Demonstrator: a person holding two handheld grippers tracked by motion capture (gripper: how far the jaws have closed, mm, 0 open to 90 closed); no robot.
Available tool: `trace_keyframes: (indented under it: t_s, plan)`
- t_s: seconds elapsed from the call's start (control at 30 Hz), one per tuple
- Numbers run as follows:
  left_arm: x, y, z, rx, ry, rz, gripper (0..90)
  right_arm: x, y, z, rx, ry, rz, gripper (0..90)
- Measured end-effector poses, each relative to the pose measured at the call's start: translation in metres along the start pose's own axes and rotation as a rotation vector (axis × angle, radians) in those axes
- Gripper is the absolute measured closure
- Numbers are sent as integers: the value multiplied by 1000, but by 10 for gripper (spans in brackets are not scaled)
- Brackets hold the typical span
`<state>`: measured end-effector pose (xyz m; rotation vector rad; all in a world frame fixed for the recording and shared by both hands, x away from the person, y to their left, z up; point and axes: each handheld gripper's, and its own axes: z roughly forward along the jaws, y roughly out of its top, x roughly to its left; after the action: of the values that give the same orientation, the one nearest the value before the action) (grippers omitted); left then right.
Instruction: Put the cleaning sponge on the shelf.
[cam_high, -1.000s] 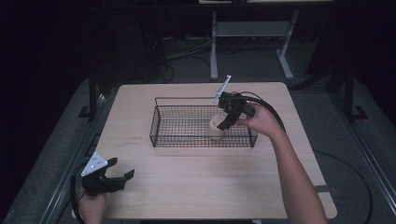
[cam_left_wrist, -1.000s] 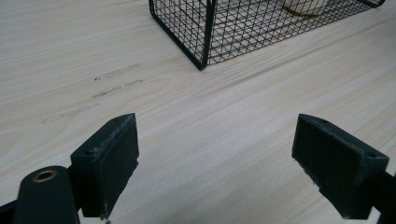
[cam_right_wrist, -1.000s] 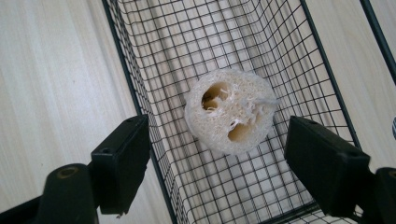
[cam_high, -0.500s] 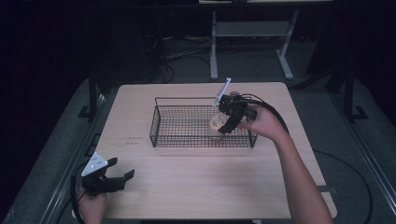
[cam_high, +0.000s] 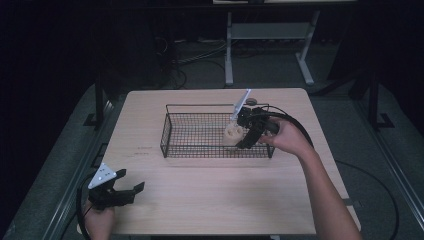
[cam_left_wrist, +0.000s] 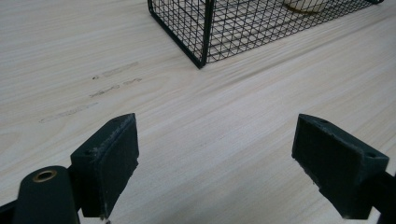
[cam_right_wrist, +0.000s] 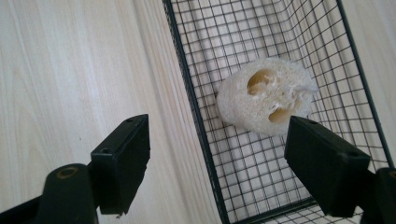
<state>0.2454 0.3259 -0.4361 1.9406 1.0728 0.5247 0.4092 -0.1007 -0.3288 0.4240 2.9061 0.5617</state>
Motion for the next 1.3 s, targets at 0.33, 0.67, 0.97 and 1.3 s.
trace_keyframes:
  t_s: [0.33, 0.67, 0.97, 1.3]
  plan:
    - [-1, 0, 1, 3, -2, 2, 138, 7, -6, 4, 6, 10, 2, 202]
    - [-1, 0, 1, 6, -2, 5, 138, 17, -13, 4, 3, 23, -8, 180]
    - [-1, 0, 1, 7, -3, 7, 138, 25, -20, 9, -3, 27, -8, 181]
    - [-1, 0, 1, 7, -2, 6, 138, 34, -27, 14, 22, 28, -26, 172]
